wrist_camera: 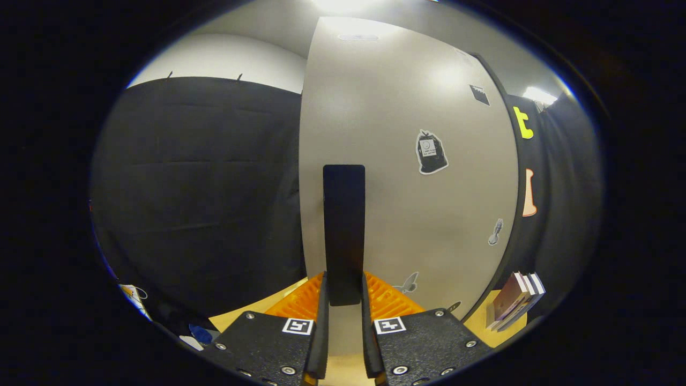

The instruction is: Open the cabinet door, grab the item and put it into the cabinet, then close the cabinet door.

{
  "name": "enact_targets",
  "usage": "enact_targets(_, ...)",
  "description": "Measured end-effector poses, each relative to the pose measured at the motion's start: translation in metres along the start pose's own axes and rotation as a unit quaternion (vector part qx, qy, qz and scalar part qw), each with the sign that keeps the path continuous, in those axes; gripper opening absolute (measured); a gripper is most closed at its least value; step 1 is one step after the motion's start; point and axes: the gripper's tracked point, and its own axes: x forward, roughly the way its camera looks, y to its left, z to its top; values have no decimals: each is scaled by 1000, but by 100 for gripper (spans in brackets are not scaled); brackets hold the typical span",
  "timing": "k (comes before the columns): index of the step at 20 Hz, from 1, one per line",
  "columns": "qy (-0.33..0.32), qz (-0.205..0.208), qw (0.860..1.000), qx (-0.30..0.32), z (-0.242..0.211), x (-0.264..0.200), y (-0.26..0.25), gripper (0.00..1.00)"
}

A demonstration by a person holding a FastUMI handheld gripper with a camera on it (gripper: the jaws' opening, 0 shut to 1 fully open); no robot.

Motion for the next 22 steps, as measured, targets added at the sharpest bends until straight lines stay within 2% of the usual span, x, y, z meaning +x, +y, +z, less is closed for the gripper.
enact_targets(6,8,55,998,13,-3,-22,-15,27)
enact_targets(12,14,49,999,16,-7,-52,-35,26)
enact_targets(15,6,21,1000,7,-6,-62,-50,21)
enact_targets(22,-1,-103,994,43,-8,-82,-109,19)
